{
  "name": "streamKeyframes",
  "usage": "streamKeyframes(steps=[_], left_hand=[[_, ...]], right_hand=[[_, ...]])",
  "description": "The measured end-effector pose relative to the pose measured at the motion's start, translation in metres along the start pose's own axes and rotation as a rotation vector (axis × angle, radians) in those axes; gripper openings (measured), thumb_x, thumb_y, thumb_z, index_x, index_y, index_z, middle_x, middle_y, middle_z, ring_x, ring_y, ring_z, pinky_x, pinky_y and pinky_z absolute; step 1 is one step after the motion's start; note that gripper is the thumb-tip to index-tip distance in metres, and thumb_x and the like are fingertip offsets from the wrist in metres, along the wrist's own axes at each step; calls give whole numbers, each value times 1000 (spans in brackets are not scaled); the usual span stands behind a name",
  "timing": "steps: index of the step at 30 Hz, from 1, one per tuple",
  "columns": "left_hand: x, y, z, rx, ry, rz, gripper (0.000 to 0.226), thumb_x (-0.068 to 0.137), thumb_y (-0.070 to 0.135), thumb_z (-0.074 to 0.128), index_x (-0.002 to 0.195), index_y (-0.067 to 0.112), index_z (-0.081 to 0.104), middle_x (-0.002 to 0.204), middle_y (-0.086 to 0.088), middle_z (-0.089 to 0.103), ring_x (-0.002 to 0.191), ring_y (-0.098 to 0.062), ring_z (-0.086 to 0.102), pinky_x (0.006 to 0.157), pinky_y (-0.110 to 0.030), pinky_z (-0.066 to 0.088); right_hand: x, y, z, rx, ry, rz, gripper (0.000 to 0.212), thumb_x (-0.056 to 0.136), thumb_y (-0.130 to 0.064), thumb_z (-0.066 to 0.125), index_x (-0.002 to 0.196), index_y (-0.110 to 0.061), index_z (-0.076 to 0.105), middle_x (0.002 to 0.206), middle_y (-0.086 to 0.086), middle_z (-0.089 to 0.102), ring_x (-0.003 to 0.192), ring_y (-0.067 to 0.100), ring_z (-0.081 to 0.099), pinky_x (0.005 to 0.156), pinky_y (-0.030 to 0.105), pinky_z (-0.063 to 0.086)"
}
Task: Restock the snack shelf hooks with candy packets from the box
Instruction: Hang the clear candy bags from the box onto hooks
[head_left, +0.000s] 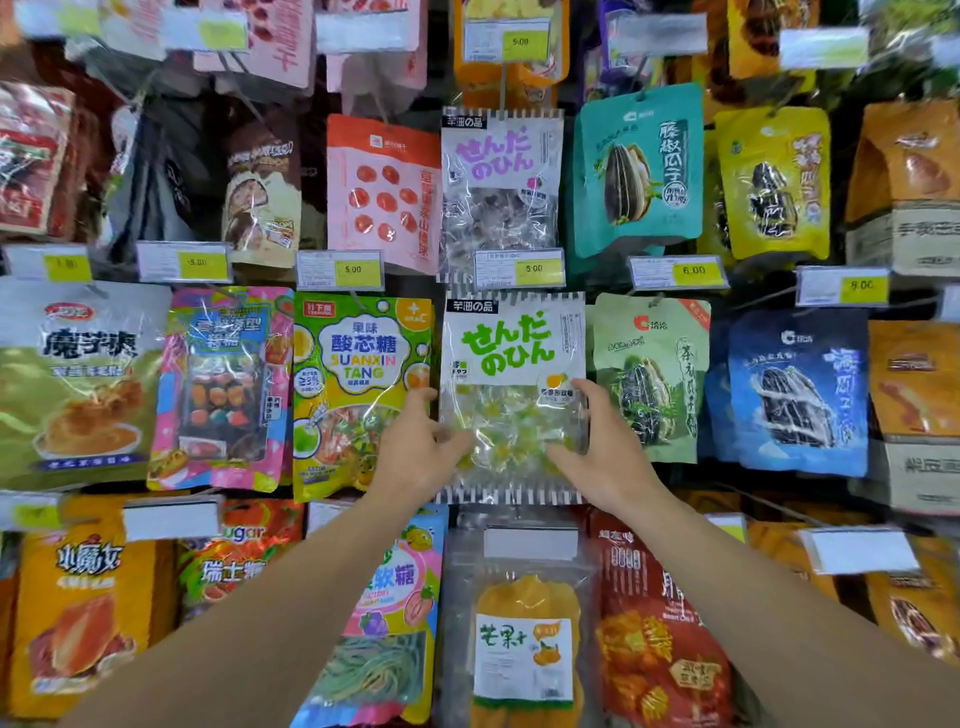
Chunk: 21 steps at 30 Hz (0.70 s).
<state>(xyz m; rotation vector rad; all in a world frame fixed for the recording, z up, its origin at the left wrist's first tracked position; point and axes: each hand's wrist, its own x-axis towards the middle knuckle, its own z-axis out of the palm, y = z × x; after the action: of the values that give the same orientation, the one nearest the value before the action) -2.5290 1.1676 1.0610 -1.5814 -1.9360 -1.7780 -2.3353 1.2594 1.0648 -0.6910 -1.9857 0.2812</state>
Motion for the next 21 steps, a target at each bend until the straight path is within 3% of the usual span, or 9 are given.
streamKeyframes(steps=[2, 4, 8, 14, 19, 21], left_hand=[[-6, -3, -1, 123, 12, 110, 71, 86, 33, 70, 144, 33, 29, 108, -1, 64, 85, -27, 68, 70, -33, 54], [-6, -2, -1, 206, 0, 154, 69, 87, 32, 68, 145, 36, 30, 118, -7, 64, 90, -31, 67, 68, -28, 48], [0, 2, -1, 249, -14, 152, 66, 85, 30, 70, 142, 37, 38, 95, -11, 67, 71, -25, 65, 66, -39, 56], [7, 6, -3, 278, -30, 138, 67, 85, 27, 71, 144, 35, 39, 91, -16, 67, 69, -29, 66, 65, -40, 57], [2, -4, -6, 360, -41, 168, 74, 86, 30, 69, 148, 33, 28, 109, -10, 65, 71, -24, 61, 69, -37, 56], [0, -6, -7, 378, -40, 173, 76, 85, 33, 69, 148, 34, 26, 115, -6, 63, 70, -22, 60, 69, -36, 55]], right_hand=[[1, -1, 2, -53, 29, 8, 78, 88, -30, 68, 149, -31, 20, 149, 5, 35, 132, 26, 43, 107, 39, 38], [2, -3, 3, -113, 40, 17, 74, 89, -32, 66, 148, -33, 22, 144, 7, 36, 125, 28, 48, 101, 42, 43], [5, -7, 1, -207, 20, 41, 72, 91, -32, 64, 150, -29, 23, 142, 10, 37, 115, 27, 55, 95, 40, 45], [12, -11, 3, -261, -2, 75, 72, 90, -34, 62, 150, -28, 23, 142, 11, 39, 111, 28, 57, 93, 42, 49], [2, -10, 7, -358, 13, 52, 68, 90, -41, 59, 146, -26, 24, 139, 6, 34, 98, 27, 60, 80, 43, 54], [-1, -12, 8, -431, 62, 16, 66, 89, -39, 60, 144, -22, 28, 142, 5, 31, 109, 28, 55, 82, 42, 53]])
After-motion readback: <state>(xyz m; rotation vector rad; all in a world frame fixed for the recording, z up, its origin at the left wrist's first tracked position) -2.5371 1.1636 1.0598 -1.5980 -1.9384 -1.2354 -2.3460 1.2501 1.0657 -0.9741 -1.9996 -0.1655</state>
